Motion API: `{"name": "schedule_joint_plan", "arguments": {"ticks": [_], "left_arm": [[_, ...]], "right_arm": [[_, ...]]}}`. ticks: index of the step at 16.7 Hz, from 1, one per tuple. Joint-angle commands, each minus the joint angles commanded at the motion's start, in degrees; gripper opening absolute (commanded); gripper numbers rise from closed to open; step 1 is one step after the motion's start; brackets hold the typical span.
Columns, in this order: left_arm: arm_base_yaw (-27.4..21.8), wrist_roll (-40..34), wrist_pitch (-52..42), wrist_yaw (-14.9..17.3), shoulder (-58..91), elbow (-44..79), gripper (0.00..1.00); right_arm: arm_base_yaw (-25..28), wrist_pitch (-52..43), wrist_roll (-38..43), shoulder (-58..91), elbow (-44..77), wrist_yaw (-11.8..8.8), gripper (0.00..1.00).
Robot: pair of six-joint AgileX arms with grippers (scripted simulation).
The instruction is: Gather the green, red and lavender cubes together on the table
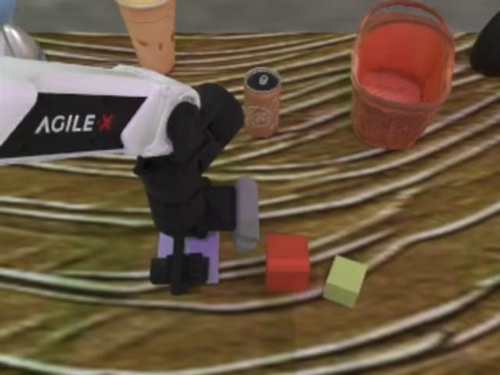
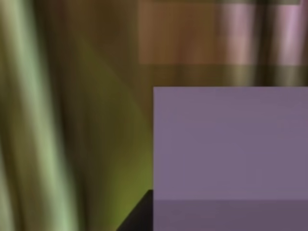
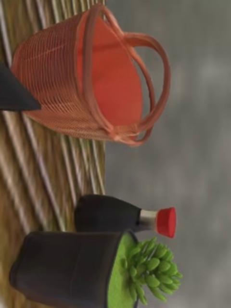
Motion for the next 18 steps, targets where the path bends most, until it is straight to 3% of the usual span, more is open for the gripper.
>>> {"name": "schedule_joint_plan", "arguments": {"ticks": [3,4,13,18], "left_arm": [[0.00,0.00,0.00,0.00,0.00,0.00,0.98],[0.00,0.00,0.00,0.00,0.00,0.00,1.00],[0.11,0.03,-0.21,0.00,-0.11,0.19,1.00],[0.80,-0.01,-9.74,0.02,-2.88,6.06,1.00]], "right_arm": [[0.00,0.00,0.00,0.00,0.00,0.00,1.00],[0.00,0.00,0.00,0.00,0.00,0.00,1.00],[0.00,0.00,0.00,0.00,0.00,0.00,1.00],[0.00,0.00,0.00,0.00,0.00,0.00,1.00]]}}
